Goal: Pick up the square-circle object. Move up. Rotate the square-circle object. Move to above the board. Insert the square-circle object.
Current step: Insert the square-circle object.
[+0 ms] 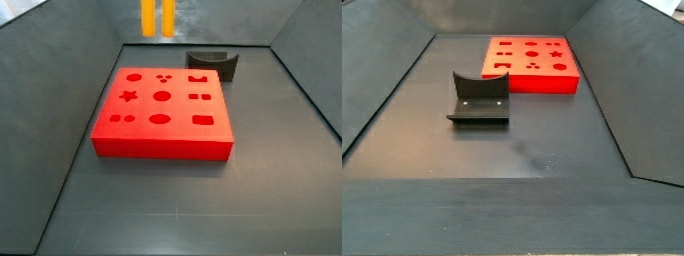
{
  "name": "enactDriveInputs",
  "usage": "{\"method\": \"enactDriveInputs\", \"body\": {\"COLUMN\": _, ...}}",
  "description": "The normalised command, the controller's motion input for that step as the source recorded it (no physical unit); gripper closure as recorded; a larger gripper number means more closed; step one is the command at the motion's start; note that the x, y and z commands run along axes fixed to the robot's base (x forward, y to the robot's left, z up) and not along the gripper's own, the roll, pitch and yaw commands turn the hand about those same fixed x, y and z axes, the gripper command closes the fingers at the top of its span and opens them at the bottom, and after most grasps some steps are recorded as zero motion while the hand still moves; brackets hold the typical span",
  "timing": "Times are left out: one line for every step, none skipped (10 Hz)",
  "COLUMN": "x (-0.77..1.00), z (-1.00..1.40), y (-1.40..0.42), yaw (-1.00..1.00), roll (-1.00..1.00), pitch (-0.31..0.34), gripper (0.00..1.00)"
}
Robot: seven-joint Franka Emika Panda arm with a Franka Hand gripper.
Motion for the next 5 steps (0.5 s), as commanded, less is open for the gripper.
{"method": "enactDriveInputs", "body": {"x": 0.00, "z": -0.11, "y": 0.00, "yaw": 0.00, "roll": 0.04, "pitch": 0.000, "gripper": 1.00}}
{"method": "enactDriveInputs", "body": {"x": -0.19, "z": -0.29, "y": 0.00, "yaw": 0.27, "roll": 0.01, "pitch": -0.099, "gripper": 1.00}}
{"method": "enactDriveInputs", "body": {"x": -0.34, "z": -0.44, "y": 0.00, "yaw": 0.47, "roll": 0.06, "pitch": -0.133, "gripper": 1.00}}
{"method": "enactDriveInputs", "body": {"x": -0.37, "z": -0.56, "y": 0.00, "yaw": 0.39, "roll": 0.07, "pitch": -0.127, "gripper": 1.00}}
{"method": "enactDriveInputs", "body": {"x": -0.33, "z": -0.64, "y": -0.02, "yaw": 0.25, "roll": 0.00, "pitch": -0.160, "gripper": 1.00}}
